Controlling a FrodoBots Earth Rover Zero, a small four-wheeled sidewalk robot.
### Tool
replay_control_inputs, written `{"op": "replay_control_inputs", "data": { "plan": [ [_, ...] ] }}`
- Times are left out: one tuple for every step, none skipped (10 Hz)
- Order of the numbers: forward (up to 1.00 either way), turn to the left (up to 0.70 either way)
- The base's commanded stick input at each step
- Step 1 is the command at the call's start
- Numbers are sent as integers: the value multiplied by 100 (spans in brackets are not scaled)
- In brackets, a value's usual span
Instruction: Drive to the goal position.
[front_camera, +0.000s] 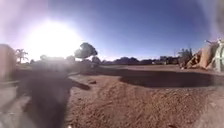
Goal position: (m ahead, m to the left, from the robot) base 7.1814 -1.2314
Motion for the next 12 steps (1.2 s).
{"op": "replay_control_inputs", "data": {
  "plan": [
    [50, -29],
    [50, -40],
    [50, -45],
    [50, -20],
    [50, -8],
    [50, -8],
    [50, -31],
    [50, -44],
    [50, -8],
    [50, 0],
    [50, 0],
    [50, 0]
  ]
}}
